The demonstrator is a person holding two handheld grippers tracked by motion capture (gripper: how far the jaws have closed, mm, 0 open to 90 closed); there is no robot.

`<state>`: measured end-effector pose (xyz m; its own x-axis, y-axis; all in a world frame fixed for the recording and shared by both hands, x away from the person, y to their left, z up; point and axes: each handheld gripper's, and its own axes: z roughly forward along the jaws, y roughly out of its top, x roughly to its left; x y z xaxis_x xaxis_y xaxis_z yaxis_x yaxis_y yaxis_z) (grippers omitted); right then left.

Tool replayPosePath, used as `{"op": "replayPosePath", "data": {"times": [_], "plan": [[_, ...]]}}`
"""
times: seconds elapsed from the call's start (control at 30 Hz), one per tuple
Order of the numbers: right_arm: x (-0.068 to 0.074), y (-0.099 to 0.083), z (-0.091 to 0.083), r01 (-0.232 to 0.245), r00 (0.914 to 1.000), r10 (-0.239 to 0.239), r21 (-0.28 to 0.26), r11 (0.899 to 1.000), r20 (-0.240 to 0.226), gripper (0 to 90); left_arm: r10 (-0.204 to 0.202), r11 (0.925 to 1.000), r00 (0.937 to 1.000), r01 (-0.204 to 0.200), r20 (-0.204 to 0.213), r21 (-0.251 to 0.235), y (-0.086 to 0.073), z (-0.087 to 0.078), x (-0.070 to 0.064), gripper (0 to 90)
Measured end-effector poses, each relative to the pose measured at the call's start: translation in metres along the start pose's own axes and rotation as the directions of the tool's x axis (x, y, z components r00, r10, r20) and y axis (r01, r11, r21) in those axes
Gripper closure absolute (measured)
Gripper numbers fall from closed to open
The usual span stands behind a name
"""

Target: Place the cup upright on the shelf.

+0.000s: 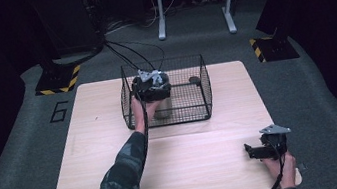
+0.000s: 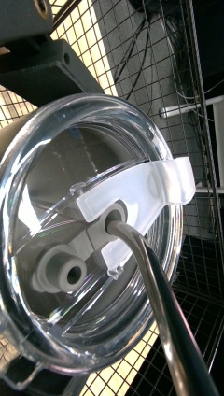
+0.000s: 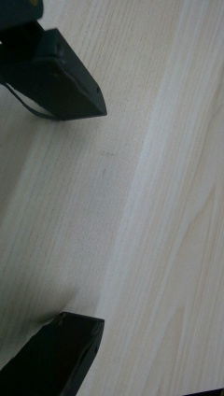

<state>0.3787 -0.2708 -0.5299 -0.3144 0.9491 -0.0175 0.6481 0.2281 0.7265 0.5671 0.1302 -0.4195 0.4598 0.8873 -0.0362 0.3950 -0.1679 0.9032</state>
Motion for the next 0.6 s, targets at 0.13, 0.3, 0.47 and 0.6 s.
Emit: {"op": "replayPosePath", "data": {"times": [0.13, 0.3, 0.47, 0.6], "plan": [[0.0000, 0.0000, 0.0000, 0.000, 1.0000, 0.000, 0.000, 1.000, 0.000, 0.6, 0.001, 1.0000, 1.0000, -0.001, -0.004, -0.008, -0.0022, -0.0015, -0.0008, 3.6], [0.0000, 0.0000, 0.0000, 0.000, 1.0000, 0.000, 0.000, 1.000, 0.000, 0.6, 0.004, 0.9999, 1.0000, -0.004, -0.005, -0.013, -0.0035, -0.0023, -0.0008, 3.6], [0.0000, 0.0000, 0.0000, -0.001, 1.0000, 0.001, 0.000, 1.000, 0.000, 0.6, -0.001, 0.9999, 1.0000, 0.001, -0.006, -0.011, -0.0031, -0.0032, -0.0007, 3.4], [0.0001, 0.0000, 0.0000, 0.000, 1.0000, 0.000, 0.000, 1.000, 0.000, 0.6, -0.014, 0.9999, 0.9999, 0.014, -0.010, -0.003, -0.0028, -0.0050, 0.0000, 3.1]]}}
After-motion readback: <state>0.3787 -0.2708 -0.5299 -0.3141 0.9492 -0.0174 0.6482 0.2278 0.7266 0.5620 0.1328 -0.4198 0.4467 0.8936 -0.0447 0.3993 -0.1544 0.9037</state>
